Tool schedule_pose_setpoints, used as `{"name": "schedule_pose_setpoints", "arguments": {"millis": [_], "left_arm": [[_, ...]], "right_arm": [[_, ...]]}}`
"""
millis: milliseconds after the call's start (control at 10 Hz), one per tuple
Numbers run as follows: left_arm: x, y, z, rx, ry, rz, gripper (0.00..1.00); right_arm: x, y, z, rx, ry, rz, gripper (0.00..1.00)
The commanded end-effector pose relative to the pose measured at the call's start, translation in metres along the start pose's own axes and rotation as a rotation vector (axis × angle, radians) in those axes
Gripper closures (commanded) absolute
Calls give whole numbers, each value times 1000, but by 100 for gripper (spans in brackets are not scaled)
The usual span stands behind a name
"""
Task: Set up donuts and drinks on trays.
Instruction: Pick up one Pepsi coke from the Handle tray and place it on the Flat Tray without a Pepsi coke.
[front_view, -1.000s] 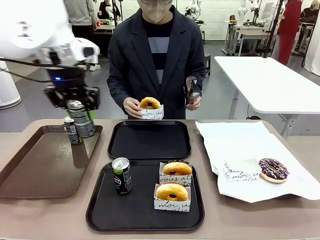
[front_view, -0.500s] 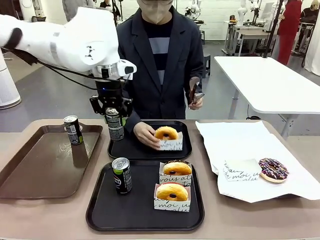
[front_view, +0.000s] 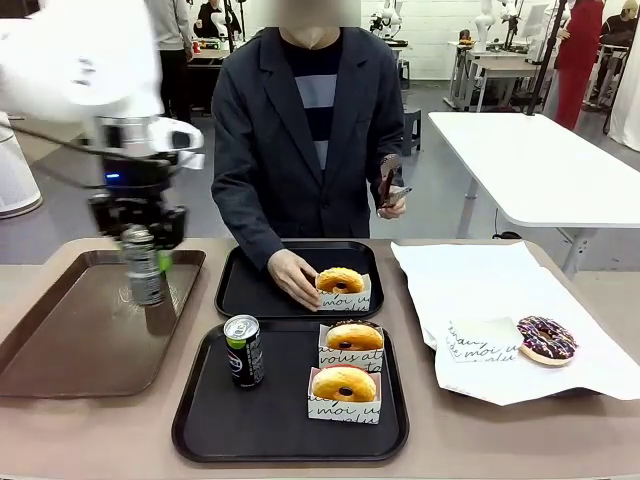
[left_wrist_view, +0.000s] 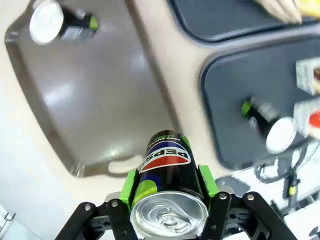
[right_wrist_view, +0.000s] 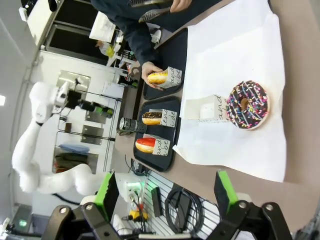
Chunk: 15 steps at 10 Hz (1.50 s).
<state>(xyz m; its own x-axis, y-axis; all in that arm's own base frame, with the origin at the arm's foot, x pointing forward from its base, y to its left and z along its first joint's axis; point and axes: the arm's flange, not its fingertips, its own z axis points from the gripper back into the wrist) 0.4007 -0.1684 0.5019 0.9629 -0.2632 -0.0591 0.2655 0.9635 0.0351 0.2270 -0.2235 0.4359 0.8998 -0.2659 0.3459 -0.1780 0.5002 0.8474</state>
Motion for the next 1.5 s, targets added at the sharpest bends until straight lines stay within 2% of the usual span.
{"name": "schedule_pose_setpoints", "arguments": {"millis": [0, 200, 300, 1300, 1400], "left_arm": [[-47, 26, -3, -51, -72, -5, 41], [-55, 40, -3, -56, -140, 66, 41], [-51, 32, 2, -35, -53, 17, 41], [-52, 32, -5, -35, -58, 20, 41], [-33, 22, 0, -116, -32, 27, 41]], "right_arm": [[2, 0, 0, 23, -19, 20, 0], [2, 0, 0, 23, -19, 20, 0], [2, 0, 0, 23, -19, 20, 0], [2, 0, 0, 23, -19, 20, 0], [2, 0, 0, 23, -19, 20, 0]]}}
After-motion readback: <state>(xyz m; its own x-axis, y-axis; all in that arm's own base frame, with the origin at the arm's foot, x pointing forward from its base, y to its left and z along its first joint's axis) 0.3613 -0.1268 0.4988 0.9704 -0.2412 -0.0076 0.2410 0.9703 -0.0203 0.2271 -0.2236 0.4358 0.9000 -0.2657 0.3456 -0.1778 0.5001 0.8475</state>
